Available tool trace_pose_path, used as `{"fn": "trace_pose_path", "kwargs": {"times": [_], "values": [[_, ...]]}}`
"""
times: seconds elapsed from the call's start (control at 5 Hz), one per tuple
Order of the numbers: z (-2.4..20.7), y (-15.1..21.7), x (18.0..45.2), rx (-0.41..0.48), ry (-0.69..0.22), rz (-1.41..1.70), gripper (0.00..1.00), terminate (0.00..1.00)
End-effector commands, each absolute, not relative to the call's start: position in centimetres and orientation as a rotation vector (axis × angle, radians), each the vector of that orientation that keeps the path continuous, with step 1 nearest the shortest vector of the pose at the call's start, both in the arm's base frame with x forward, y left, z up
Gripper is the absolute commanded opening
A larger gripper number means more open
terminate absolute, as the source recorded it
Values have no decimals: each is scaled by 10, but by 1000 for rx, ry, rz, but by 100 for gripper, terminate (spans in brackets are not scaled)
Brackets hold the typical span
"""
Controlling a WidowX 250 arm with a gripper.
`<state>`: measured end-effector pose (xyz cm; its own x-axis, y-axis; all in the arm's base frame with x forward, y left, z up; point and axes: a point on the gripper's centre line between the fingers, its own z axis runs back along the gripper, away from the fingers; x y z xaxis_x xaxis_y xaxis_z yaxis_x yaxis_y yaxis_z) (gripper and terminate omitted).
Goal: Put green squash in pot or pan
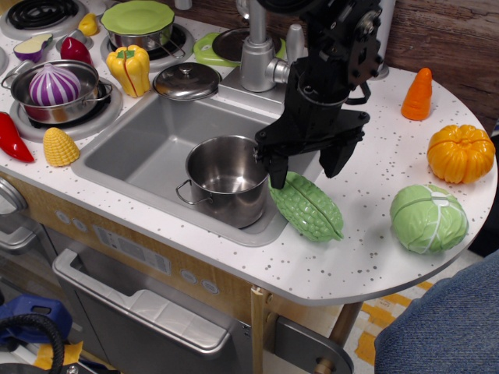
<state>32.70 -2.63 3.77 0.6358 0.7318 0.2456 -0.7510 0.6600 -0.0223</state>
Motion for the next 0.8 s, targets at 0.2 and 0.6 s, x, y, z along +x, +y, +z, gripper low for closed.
{"fn": "trace_pose_path", "kwargs": {"times": [0.2,0.6], "values": [[33,-44,331,73,-297,876,100,0],[13,-49,334,84,-350,877,100,0]]}}
